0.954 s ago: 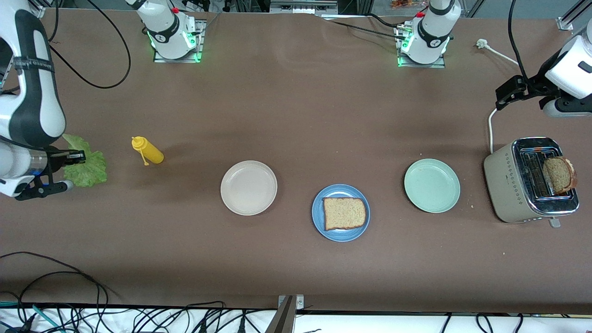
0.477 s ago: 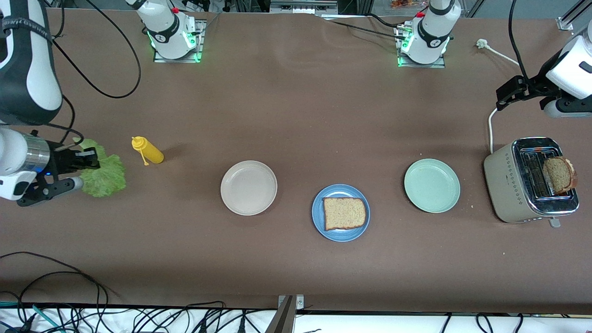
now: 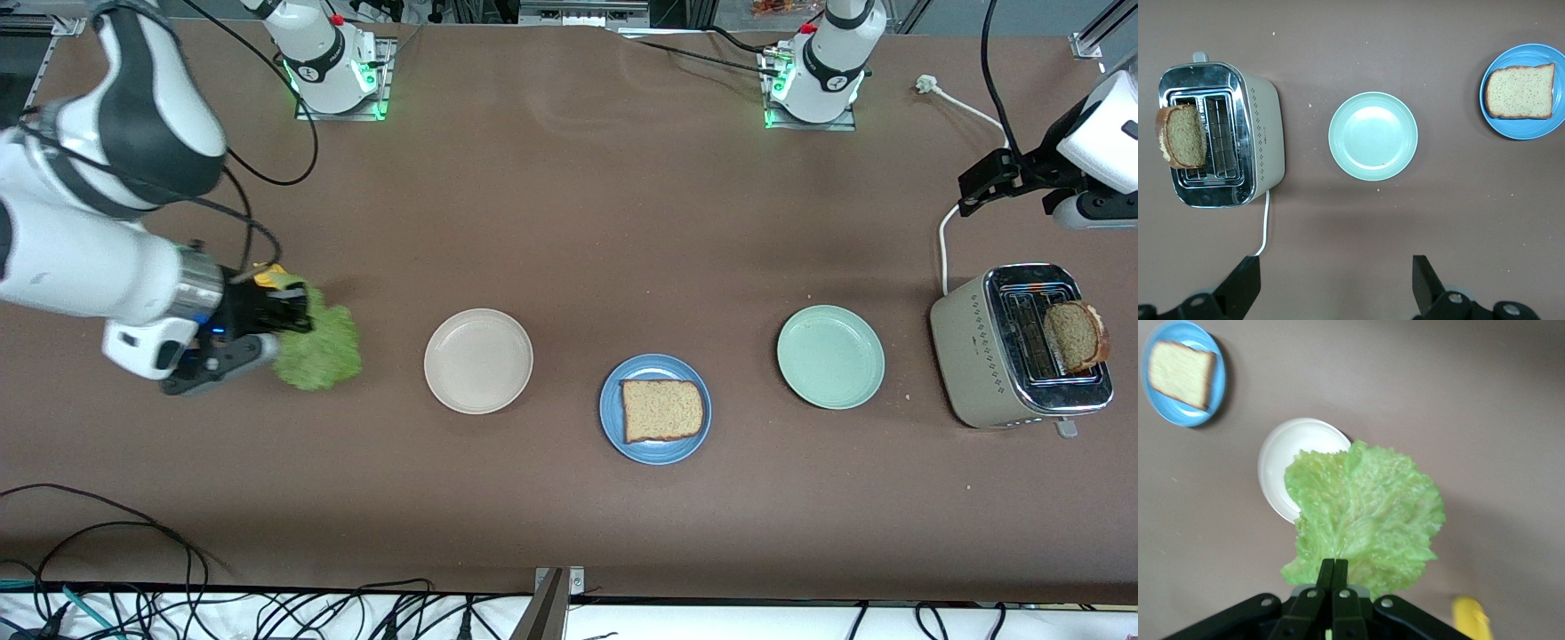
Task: Make sandwich in blue plate with both arms
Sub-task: 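Lift the lettuce leaf with the right gripper toward the blue plate, then lower the lettuce onto the bread and open the right gripper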
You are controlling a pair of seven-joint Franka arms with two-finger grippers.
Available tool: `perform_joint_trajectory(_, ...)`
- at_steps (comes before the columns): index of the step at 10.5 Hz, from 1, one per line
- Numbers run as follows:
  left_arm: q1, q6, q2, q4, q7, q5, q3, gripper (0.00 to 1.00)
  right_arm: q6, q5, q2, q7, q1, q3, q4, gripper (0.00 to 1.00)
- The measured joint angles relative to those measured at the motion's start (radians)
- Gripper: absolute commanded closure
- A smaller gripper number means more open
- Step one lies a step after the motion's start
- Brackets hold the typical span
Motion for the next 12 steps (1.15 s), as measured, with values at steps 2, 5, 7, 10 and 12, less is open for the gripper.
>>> perform_joint_trajectory(2, 0.002, 0.000, 0.003, 0.002, 0.000, 0.000, 0.001, 0.00, 0.172, 0.022, 0.049, 0.088, 0.109, 0.005, 0.000, 1.00)
perform_joint_trajectory(5, 0.005, 0.000, 0.006, 0.003, 0.000, 0.000, 0.003, 0.00, 0.518, 0.022, 0.158, 0.176, 0.286, 0.004, -0.002, 1.00)
perform_joint_trajectory(7, 0.020, 0.000, 0.010, 0.004, 0.000, 0.001, 0.010, 0.00, 0.753, -0.007, 0.262, 0.181, 0.373, 0.000, -0.005, 1.00)
perform_joint_trajectory(10, 0.026, 0.000, 0.016, 0.004, 0.000, 0.001, 0.010, 0.00, 1.075, -0.041, 0.411, 0.178, 0.500, -0.056, 0.009, 1.00)
perform_joint_trajectory(12, 0.026, 0.000, 0.017, 0.005, 0.000, 0.001, 0.009, 0.00, 1.116, -0.043, 0.475, 0.177, 0.595, -0.133, 0.081, 1.00)
